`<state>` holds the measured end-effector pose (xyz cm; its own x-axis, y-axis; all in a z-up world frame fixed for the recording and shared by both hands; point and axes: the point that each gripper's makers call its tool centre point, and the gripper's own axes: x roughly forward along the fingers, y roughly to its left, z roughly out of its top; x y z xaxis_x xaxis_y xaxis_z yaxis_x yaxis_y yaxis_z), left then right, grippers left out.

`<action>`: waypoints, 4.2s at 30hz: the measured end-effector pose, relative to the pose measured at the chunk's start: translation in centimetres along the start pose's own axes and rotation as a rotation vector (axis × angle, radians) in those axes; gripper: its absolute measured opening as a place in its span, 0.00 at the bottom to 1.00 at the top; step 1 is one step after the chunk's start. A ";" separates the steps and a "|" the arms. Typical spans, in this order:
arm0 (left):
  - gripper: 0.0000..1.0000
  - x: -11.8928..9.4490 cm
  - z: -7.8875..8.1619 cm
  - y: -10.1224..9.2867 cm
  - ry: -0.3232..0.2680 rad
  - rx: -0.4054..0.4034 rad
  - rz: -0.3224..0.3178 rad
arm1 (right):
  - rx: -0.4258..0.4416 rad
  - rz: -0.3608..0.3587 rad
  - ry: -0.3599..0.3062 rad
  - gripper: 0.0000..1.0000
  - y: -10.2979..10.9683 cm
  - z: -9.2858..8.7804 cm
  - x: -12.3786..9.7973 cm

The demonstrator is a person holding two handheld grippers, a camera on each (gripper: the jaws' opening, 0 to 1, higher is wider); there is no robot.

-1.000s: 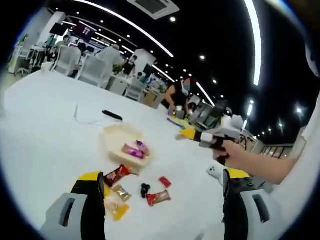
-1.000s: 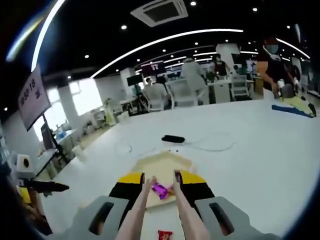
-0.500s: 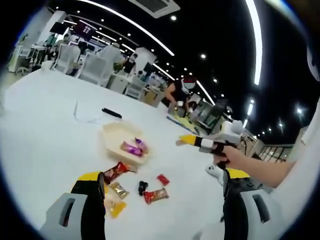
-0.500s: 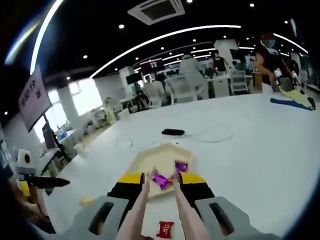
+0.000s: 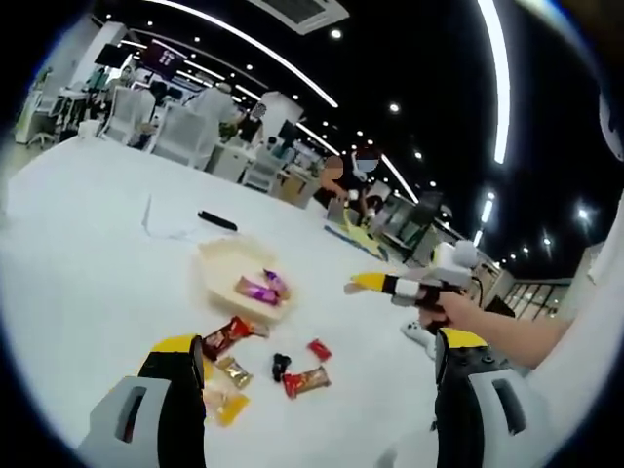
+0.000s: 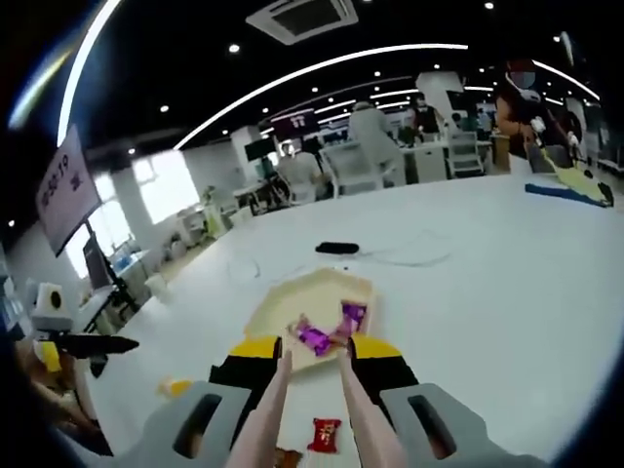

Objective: Place the target food into the container with the food tongs after gripping and lifting it, then release it inside without dropping or visibly crushing the food.

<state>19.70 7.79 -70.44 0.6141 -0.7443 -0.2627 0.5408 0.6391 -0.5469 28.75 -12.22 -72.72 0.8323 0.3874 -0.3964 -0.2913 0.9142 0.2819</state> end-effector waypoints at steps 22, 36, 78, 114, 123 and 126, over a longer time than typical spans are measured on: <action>0.99 0.3 -0.8 -0.4 0.016 -0.026 -0.012 | 0.000 0.013 0.043 0.26 0.7 -2.0 0.2; 0.99 0.2 -1.1 -0.2 0.025 -0.026 -0.001 | -0.028 0.018 0.085 0.26 0.5 -3.8 0.3; 0.99 0.7 -2.3 0.4 0.036 -0.050 0.012 | -0.034 -0.021 0.195 0.26 0.1 -7.4 1.7; 0.99 0.8 -3.6 0.8 0.109 0.002 0.027 | -0.073 -0.061 0.277 0.27 -0.6 -10.5 2.6; 0.99 0.9 -4.0 1.0 0.115 -0.011 0.031 | -0.048 -0.067 0.298 0.27 -0.6 -11.2 2.8; 0.99 1.0 -4.1 0.9 0.118 -0.015 0.028 | -0.097 -0.066 0.326 0.27 -0.3 -11.5 3.0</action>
<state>18.49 6.82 -74.49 0.5568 -0.7441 -0.3692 0.5151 0.6580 -0.5493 25.88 -10.01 -84.05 0.6610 0.3309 -0.6735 -0.2983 0.9394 0.1687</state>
